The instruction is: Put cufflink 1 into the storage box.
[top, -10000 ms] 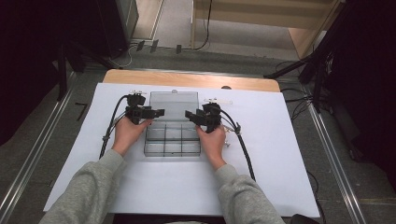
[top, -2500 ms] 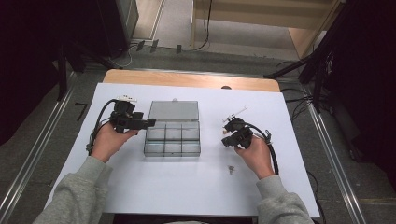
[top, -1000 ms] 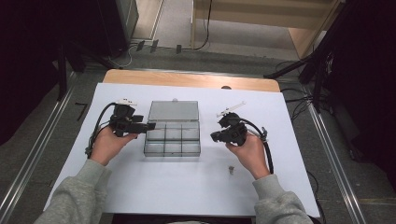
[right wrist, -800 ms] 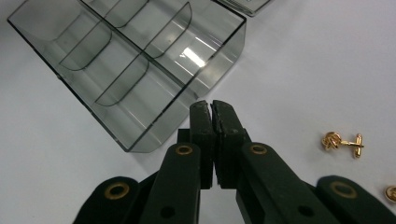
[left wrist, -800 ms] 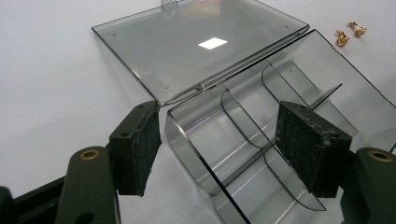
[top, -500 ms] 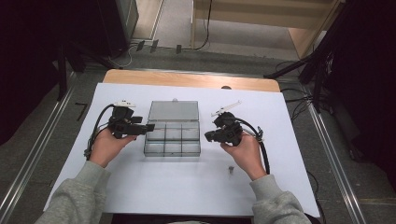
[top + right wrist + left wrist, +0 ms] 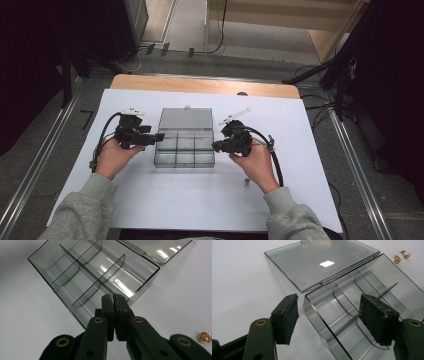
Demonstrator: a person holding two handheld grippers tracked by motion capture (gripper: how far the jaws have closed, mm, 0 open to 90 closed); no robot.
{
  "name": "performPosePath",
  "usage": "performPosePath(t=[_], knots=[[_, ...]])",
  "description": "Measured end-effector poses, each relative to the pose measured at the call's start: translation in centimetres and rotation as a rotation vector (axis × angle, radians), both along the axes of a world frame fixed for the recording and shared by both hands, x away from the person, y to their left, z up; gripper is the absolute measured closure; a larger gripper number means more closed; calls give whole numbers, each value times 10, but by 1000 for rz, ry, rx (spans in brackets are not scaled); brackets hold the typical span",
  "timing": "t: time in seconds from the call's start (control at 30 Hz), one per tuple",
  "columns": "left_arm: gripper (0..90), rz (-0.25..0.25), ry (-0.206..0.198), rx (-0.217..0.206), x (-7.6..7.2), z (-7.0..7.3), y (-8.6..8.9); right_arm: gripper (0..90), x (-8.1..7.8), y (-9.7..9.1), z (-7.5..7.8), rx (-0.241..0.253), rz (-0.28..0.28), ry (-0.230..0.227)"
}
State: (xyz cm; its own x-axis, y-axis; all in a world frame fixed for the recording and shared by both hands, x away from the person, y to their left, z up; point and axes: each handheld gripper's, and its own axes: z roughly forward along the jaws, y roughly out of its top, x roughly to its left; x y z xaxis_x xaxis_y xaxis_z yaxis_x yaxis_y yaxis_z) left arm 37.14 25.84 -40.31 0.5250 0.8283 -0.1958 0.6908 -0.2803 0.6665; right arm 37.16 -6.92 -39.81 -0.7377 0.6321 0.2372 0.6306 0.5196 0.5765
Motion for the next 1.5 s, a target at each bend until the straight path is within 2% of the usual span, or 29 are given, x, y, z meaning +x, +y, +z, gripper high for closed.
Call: performPosePath(t=[0.63, 1.07, 1.2, 1.5], knots=[[328, -9, -8, -2, 0, 0, -1, 896, -2, 17, -6, 5, 42, 16], [328, -10, -6, 2, 0, 0, -1, 894, -3, 30, -20, -19, 72, 36], [328, -8, -7, 3, 0, -1, -2, 893, -2, 31, -24, -24, 82, 26], [327, -10, -7, 6, 0, -1, -1, 892, 0, 35, -36, -26, 89, 63]])
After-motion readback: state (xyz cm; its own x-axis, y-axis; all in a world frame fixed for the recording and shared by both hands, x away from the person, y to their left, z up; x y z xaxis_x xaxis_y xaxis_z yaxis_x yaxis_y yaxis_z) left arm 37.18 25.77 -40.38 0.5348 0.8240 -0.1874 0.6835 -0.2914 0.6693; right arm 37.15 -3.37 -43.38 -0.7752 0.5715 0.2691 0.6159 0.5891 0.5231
